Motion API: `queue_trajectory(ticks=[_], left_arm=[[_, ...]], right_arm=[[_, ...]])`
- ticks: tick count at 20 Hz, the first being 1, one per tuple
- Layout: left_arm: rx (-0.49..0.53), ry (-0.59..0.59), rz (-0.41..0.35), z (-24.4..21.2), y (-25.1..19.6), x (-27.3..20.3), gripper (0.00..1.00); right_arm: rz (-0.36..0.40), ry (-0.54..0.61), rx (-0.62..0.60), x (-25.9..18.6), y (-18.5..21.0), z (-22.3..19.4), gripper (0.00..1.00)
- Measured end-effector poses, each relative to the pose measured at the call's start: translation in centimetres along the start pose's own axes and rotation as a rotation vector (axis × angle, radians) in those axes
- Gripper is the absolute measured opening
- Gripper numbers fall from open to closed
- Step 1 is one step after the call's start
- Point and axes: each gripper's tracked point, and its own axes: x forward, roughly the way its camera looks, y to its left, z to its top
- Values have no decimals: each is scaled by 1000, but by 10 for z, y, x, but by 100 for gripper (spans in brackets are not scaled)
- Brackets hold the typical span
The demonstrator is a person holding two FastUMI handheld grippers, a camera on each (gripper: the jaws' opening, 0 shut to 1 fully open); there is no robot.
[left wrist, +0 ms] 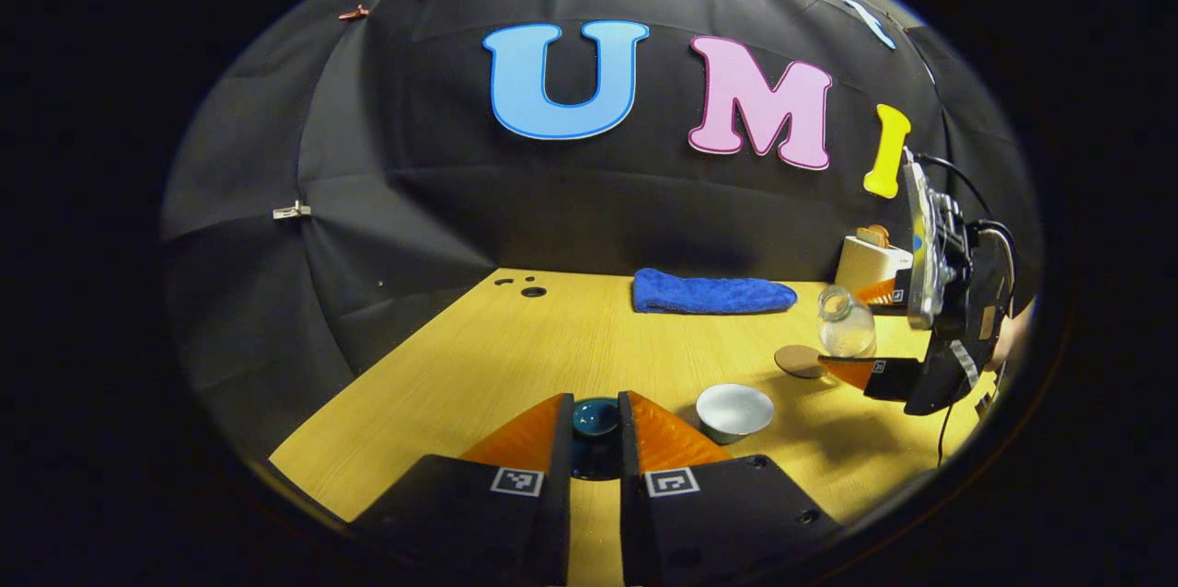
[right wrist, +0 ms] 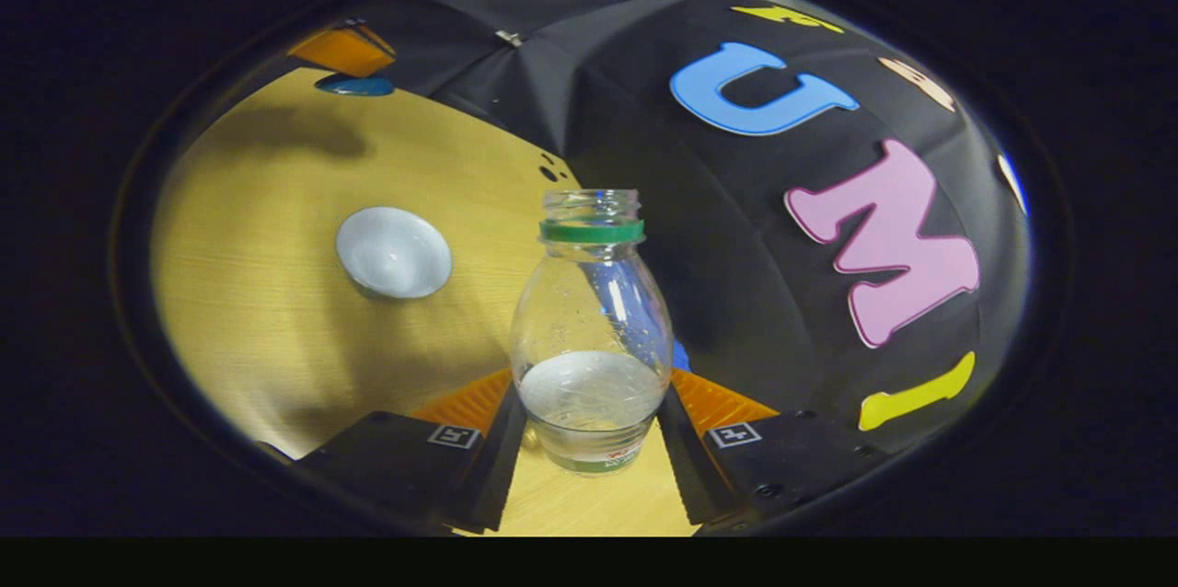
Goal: Open the teacup lid with one hand, grasp the water bottle and pour water into the teacup with the other hand; after pouring, place the water bottle on the coaster and then close the teacup lid.
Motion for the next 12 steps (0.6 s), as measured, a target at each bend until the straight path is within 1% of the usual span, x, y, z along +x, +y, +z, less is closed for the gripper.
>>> queue_trajectory(ticks=[1,2,3,4,5,7,8,9,11,12], left_arm=[[-3,2,-4,-2,0,1,26],[-4,3,-8,-3,1,2,29],[-3,3,-11,-3,0,4,26],[-2,2,-14,-3,1,5,29],[-2,1,-18,-5,1,5,26],[-3,3,-24,-6,2,6,26],[-4,5,-27,-6,2,7,29],[-5,7,-29,-8,2,9,26],[-9,12,-32,-10,3,12,26],[-12,20,-34,-12,3,12,26]], right_arm=[[13,-1,-19,0,4,1,75],[23,0,-38,1,9,2,74],[30,6,-57,2,13,0,74],[35,11,-77,2,16,-2,74],[40,17,-93,3,18,-5,75],[42,27,-124,5,15,-6,74],[42,32,-139,7,16,-7,74],[38,35,-155,10,15,-7,74],[39,42,-188,17,13,-7,74],[55,40,-197,18,14,-7,74]])
